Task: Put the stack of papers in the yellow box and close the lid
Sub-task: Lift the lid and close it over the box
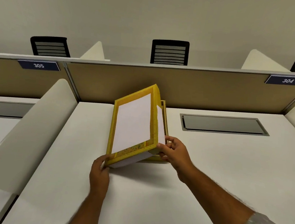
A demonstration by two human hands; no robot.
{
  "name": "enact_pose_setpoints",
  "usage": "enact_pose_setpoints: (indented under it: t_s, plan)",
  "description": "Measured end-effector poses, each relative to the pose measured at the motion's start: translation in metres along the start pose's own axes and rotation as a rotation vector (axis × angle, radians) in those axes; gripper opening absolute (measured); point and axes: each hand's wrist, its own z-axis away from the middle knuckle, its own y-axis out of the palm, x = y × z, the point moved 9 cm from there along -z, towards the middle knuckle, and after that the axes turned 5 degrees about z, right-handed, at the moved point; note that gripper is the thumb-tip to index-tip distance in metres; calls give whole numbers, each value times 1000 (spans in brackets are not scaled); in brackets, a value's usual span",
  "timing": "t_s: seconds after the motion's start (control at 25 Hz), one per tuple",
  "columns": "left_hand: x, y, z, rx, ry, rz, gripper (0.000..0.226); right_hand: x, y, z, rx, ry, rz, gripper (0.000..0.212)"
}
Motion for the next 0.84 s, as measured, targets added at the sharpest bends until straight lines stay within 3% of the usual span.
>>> enact_pose_setpoints:
  t_s: [0.12,0.44,0.68,0.84]
  plan:
    - [14,13,0,-59,-184,216,31,-32,-30,-5,-66,83,90,52]
    - [13,28,-13,-3,-134,-7,45,-106,-41,-18,-36,311,329,44]
    - [4,39,-47,67,-74,-109,45,-96,-36,-42,-65,210,533,35]
    - [-2,46,-71,89,-78,-119,42,-91,-31,-64,-58,188,647,40]
